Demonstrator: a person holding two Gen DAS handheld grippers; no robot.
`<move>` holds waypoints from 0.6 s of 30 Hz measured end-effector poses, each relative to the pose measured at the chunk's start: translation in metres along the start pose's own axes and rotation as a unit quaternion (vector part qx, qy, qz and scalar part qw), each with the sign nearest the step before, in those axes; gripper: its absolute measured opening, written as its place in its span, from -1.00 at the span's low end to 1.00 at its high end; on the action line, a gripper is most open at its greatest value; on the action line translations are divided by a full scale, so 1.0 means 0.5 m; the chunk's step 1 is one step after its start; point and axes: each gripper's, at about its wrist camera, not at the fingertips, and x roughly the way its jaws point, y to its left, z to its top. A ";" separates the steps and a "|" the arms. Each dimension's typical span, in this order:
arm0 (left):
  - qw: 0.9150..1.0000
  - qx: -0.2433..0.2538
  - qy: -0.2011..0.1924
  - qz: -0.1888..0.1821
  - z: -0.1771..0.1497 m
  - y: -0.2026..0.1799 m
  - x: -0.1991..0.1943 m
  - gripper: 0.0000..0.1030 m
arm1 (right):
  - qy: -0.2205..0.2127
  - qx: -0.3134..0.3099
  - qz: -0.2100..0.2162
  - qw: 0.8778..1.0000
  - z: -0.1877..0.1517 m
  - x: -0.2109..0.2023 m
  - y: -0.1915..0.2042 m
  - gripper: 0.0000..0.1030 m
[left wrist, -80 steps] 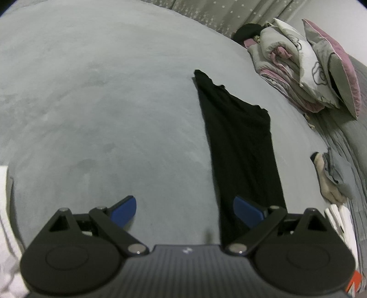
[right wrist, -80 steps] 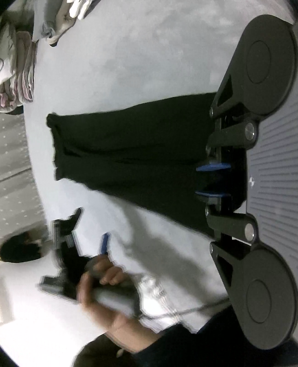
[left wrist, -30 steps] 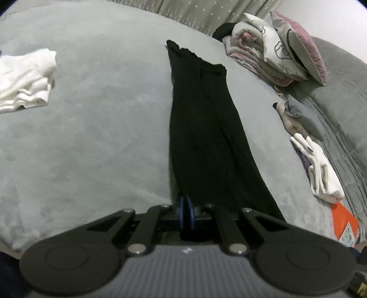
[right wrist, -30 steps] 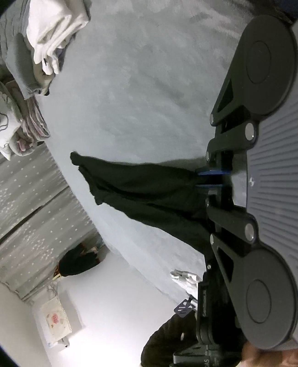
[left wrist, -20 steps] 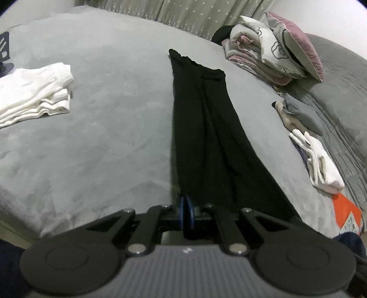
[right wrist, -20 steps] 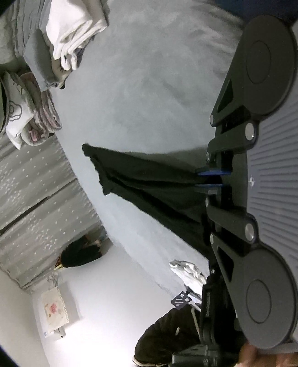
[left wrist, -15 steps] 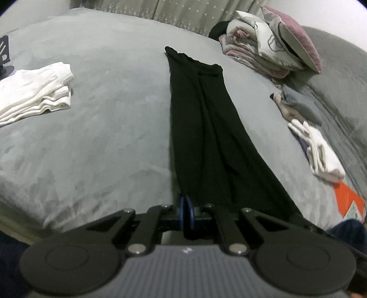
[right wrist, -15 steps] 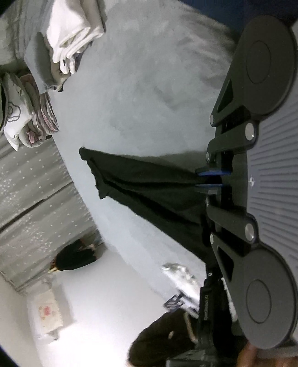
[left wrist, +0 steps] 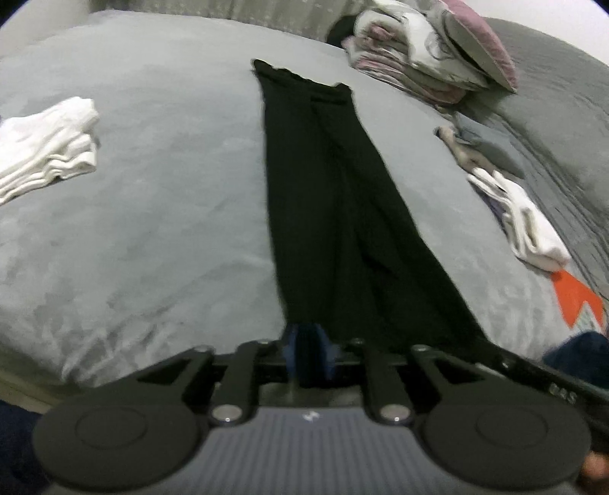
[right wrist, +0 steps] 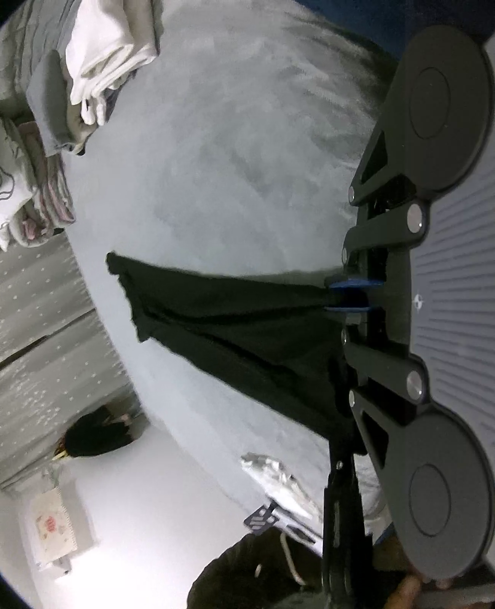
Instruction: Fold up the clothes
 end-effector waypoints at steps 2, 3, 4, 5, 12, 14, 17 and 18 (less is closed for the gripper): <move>1.000 -0.010 -0.003 -0.004 0.002 0.013 -0.006 -0.42 | -0.013 -0.020 -0.015 1.000 0.002 -0.009 0.012 -0.52; 1.000 -0.019 -0.006 -0.008 0.005 0.022 -0.009 -0.42 | -0.023 -0.038 -0.021 0.999 0.003 -0.015 0.023 -0.46; 0.999 -0.029 -0.010 -0.015 0.010 0.031 -0.013 -0.42 | -0.032 -0.057 -0.025 0.998 0.003 -0.020 0.035 -0.44; 0.999 -0.040 -0.014 -0.021 0.015 0.041 -0.017 -0.42 | -0.041 -0.075 -0.030 0.996 0.003 -0.025 0.047 -0.44; 0.997 -0.070 -0.034 -0.023 0.030 0.090 -0.010 -0.23 | -0.073 -0.155 0.012 0.985 0.023 -0.018 0.135 -0.45; 0.996 -0.076 -0.036 -0.024 0.030 0.100 -0.007 -0.23 | -0.059 -0.161 0.031 0.985 0.032 0.003 0.154 -0.45; 0.997 -0.070 -0.041 -0.017 0.031 0.102 -0.004 -0.23 | 0.003 -0.163 0.048 0.986 0.026 0.076 0.178 -0.45; 0.997 -0.067 -0.043 -0.015 0.030 0.102 -0.004 -0.23 | 0.025 -0.159 0.044 0.986 0.019 0.102 0.183 -0.45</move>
